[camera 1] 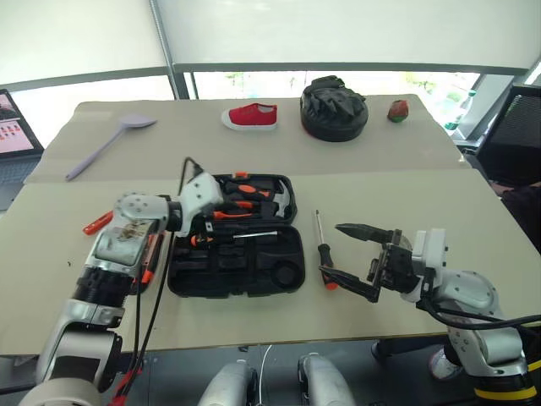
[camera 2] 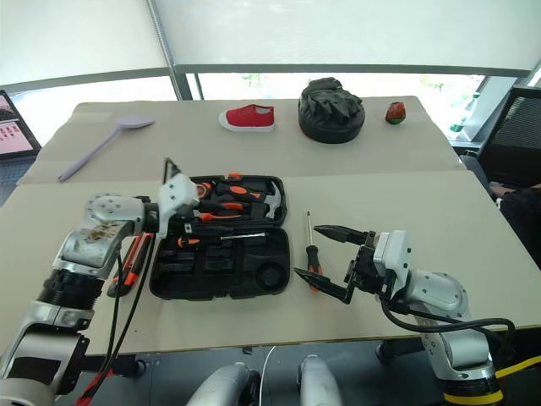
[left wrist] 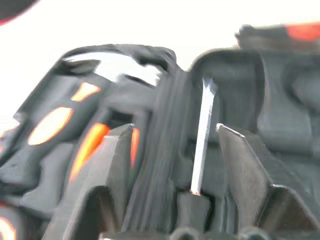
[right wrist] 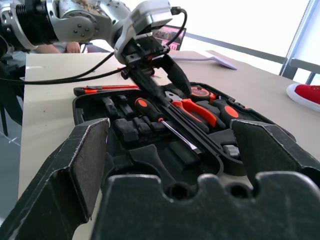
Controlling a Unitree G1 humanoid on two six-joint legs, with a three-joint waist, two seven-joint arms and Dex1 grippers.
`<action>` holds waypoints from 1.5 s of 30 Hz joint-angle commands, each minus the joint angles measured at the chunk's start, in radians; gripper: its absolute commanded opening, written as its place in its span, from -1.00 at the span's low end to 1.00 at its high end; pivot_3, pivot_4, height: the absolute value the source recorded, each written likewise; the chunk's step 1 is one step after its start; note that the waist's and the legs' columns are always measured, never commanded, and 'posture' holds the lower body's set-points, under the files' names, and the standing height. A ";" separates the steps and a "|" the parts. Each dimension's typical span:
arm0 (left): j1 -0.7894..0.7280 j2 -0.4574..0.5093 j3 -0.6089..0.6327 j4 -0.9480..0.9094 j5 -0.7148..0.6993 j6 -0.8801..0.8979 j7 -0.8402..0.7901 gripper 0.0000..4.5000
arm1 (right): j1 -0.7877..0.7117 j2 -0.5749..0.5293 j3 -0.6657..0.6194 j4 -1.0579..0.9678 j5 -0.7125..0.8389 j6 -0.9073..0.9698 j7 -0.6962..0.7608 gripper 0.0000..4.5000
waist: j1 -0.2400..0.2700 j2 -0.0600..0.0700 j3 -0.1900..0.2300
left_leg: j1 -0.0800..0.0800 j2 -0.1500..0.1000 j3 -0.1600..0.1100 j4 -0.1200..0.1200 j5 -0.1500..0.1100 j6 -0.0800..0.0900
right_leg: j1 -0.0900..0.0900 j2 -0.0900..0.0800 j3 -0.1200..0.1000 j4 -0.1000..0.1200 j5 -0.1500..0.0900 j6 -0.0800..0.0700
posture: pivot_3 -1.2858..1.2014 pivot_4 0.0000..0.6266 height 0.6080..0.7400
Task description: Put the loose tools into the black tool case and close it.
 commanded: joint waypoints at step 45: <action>0.389 0.179 0.256 -0.058 -0.354 -0.342 -0.457 0.99 | 0.615 -0.022 -0.255 -0.108 -0.228 0.132 -0.285 1.00 | 0.011 0.008 -0.004 | 0.007 0.007 0.005 0.000 -0.004 0.001 | 0.010 0.000 -0.001 -0.007 -0.001 0.003 | 0.03 -0.52 1.00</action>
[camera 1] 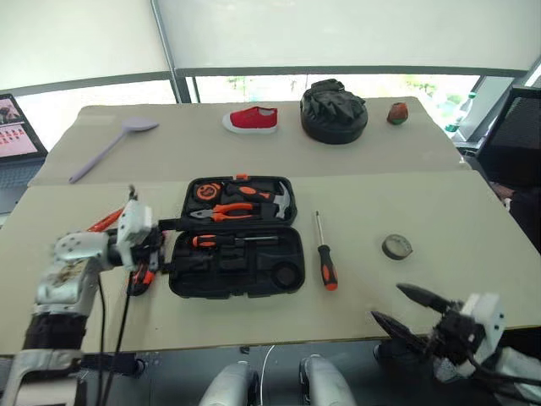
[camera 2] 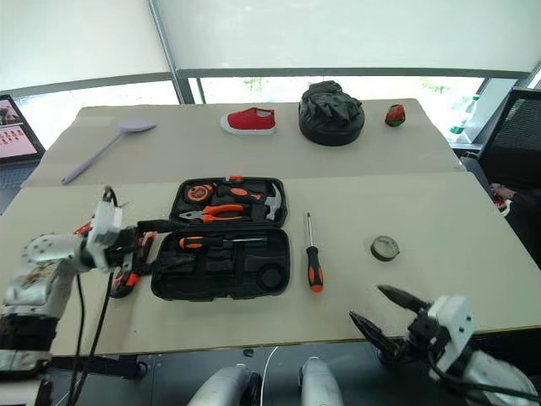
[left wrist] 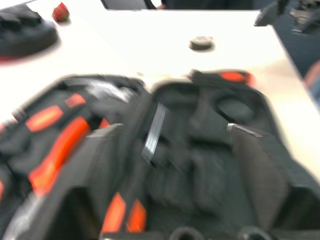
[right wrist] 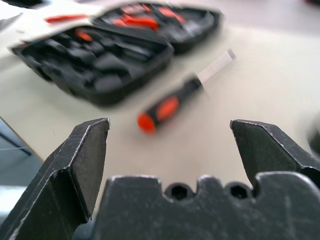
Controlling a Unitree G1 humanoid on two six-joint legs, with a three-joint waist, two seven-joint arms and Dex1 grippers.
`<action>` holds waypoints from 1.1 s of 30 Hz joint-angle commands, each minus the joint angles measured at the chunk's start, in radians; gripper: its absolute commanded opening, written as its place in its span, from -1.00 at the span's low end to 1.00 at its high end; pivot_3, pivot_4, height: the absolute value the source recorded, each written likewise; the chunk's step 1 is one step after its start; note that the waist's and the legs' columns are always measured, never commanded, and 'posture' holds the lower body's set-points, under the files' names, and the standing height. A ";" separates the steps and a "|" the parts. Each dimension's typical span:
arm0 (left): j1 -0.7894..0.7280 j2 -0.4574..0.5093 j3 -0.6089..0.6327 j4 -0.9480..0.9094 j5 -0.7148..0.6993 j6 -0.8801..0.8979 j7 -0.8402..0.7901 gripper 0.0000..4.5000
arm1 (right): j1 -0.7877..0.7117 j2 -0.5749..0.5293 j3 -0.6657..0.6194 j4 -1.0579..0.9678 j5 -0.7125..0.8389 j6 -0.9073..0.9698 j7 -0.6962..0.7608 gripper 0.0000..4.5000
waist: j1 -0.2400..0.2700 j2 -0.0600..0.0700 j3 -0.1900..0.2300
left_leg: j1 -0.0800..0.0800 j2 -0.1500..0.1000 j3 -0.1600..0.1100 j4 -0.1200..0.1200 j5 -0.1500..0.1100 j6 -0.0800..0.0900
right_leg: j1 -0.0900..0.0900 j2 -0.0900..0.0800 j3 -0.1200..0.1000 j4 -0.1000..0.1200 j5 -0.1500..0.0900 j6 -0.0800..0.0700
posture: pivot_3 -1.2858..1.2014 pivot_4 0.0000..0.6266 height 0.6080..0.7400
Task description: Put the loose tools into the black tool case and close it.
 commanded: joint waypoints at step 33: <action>0.122 -0.096 0.059 -0.280 -0.109 0.011 0.125 1.00 | -0.742 0.220 0.298 -0.154 -0.066 1.141 -0.728 -0.50 | 0.011 -0.003 -0.001 | -0.001 0.002 0.003 0.001 -0.001 0.001 | 0.000 0.001 -0.004 -0.002 0.003 -0.004 | 0.03 -0.52 1.00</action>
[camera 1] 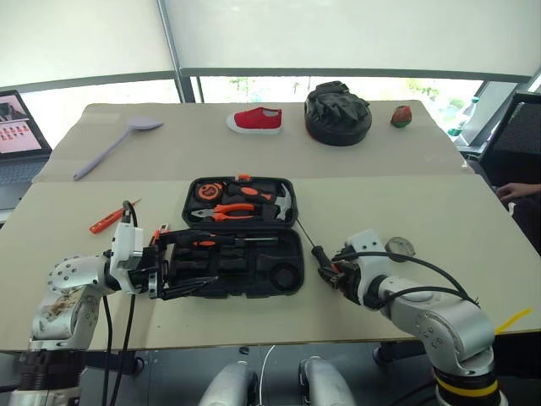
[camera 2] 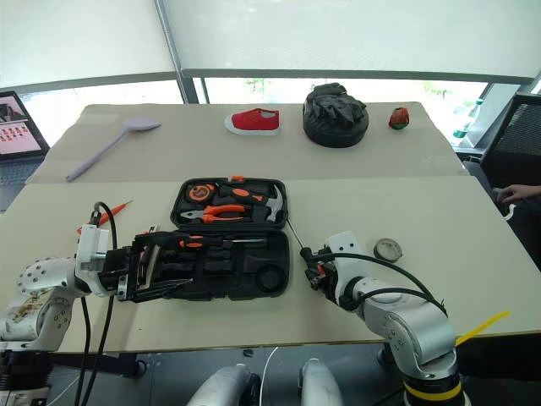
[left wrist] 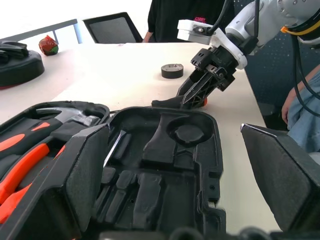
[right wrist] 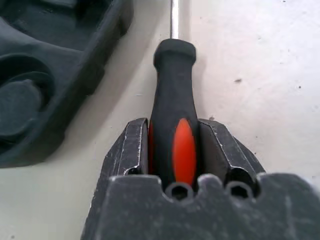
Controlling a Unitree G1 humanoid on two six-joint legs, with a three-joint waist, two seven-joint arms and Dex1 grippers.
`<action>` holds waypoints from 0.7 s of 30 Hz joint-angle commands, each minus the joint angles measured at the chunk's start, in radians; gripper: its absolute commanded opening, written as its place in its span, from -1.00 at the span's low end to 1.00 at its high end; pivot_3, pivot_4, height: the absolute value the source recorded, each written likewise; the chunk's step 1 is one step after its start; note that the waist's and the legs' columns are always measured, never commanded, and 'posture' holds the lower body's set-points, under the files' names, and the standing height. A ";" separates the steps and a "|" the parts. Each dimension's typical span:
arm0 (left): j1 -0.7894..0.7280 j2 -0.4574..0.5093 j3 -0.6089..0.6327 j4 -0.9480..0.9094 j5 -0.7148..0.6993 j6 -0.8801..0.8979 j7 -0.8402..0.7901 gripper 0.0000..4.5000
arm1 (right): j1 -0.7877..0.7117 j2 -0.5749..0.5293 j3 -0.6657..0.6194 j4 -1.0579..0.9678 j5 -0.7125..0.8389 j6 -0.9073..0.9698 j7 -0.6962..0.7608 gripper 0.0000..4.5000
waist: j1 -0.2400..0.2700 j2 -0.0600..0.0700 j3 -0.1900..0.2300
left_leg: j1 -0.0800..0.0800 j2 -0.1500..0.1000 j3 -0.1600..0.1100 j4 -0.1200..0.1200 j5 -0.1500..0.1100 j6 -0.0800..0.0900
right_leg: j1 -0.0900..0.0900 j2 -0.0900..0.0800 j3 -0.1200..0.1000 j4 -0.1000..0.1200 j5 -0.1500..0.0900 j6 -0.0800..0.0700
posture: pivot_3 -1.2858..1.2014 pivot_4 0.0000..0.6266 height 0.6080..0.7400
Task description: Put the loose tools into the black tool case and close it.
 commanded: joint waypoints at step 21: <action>0.127 0.051 0.186 0.062 0.002 -0.102 0.089 1.00 | -0.403 -0.290 0.396 0.307 -0.282 -0.841 0.774 -0.51 | -0.042 -0.001 0.006 | -0.003 0.006 0.011 -0.001 -0.003 0.000 | -0.013 -0.001 -0.011 0.002 0.003 -0.005 | 0.03 -0.52 1.00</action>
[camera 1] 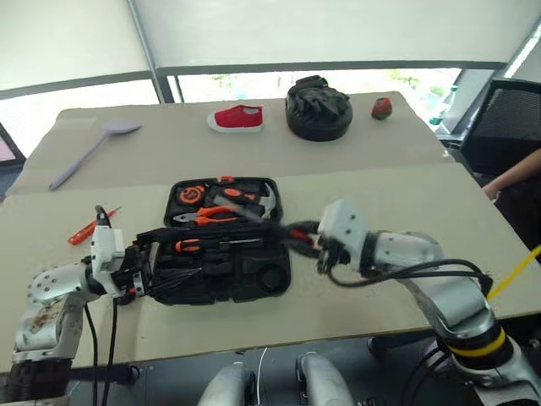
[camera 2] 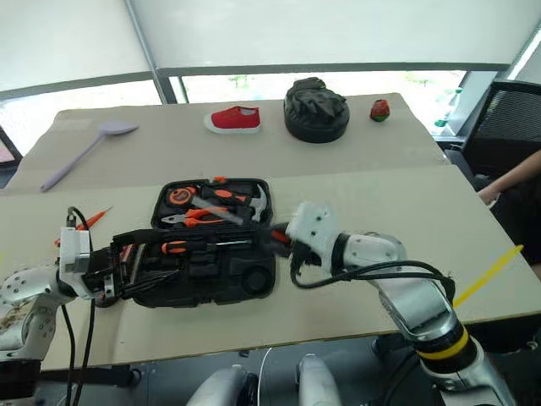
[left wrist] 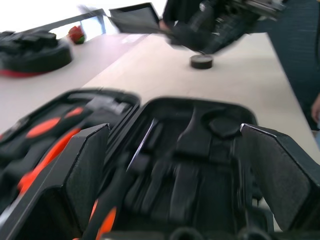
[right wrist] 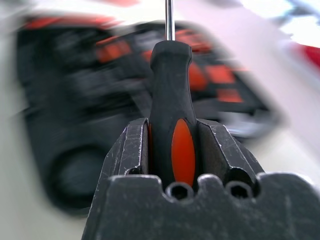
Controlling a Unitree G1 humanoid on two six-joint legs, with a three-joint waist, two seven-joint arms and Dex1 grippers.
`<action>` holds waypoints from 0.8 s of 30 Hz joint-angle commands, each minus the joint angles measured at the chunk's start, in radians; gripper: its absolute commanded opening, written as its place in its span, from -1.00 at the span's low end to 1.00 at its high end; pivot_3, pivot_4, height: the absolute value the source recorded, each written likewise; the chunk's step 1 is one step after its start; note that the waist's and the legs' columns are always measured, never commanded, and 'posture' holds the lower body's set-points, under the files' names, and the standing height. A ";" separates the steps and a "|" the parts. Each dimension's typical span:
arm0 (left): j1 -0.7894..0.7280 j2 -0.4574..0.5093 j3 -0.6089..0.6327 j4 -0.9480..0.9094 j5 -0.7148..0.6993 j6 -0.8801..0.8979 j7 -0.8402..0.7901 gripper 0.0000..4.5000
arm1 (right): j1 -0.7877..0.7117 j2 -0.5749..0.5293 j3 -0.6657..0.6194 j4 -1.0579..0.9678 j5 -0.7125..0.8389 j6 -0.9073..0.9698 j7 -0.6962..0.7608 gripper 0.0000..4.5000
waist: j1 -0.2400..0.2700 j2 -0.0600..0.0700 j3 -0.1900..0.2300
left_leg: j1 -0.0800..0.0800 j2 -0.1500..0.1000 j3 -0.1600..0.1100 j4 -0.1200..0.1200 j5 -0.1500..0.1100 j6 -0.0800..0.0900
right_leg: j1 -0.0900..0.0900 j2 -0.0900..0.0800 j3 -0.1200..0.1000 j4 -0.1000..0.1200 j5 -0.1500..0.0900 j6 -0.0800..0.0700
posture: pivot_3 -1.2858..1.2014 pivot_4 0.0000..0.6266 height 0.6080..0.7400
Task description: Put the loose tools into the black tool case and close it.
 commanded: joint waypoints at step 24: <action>0.146 0.015 0.090 -0.032 0.035 -0.071 0.058 1.00 | -0.440 0.182 0.287 0.510 -0.342 -0.103 0.296 -0.51 | 0.018 0.000 0.001 | -0.001 -0.002 0.003 0.002 -0.004 -0.001 | -0.004 -0.005 -0.010 -0.002 0.006 -0.004 | 0.03 -0.52 1.00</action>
